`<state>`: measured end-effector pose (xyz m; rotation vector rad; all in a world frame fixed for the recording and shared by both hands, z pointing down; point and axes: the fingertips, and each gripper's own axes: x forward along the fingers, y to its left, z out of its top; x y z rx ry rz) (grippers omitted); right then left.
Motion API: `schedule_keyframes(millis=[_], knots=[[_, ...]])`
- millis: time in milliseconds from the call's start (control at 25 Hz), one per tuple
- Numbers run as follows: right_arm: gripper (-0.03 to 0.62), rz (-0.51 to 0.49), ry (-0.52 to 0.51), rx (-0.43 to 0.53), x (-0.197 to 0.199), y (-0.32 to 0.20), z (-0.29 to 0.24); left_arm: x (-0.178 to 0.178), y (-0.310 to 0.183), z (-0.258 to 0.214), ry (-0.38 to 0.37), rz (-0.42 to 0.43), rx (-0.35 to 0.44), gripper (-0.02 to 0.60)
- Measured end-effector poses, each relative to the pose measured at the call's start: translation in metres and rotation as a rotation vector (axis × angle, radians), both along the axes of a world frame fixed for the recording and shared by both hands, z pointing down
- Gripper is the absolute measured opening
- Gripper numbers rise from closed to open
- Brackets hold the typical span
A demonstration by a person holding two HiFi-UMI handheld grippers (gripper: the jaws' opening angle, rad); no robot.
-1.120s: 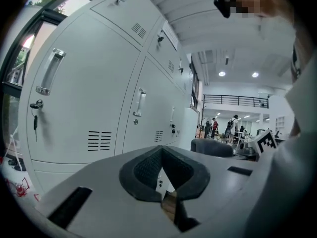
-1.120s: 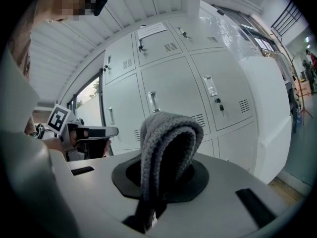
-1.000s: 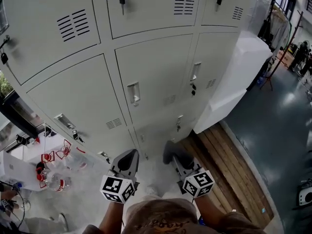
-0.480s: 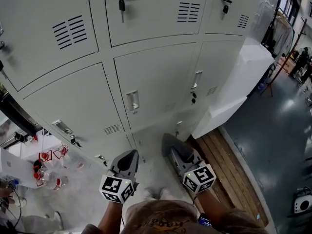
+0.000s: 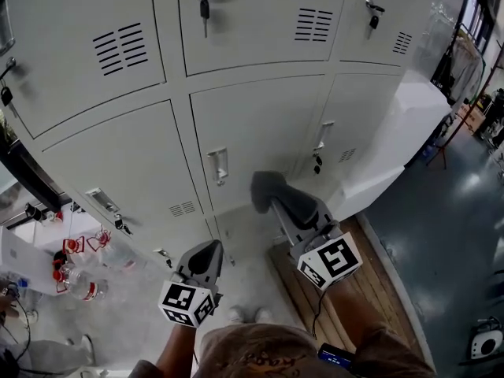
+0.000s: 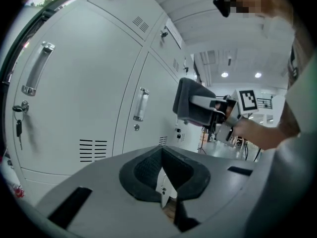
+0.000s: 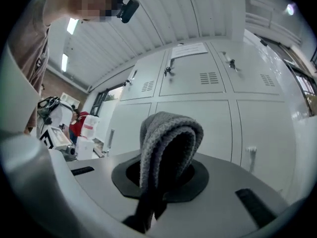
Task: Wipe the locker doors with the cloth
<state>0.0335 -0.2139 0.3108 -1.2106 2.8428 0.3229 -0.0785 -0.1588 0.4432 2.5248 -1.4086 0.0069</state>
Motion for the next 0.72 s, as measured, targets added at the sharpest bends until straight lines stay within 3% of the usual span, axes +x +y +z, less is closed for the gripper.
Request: schedule_keyframes(millis=[320, 720], knots=[[0.034, -0.008, 0.076, 0.241, -0.025, -0.031, -0.100, 0.005, 0.003, -0.004, 0.001, 0.003, 0.008, 0.000], [0.034, 0.058, 0.214, 0.454, -0.065, -0.045, -0.178, 0.004, 0.004, -0.009, -0.003, -0.004, 0.025, 0.000]])
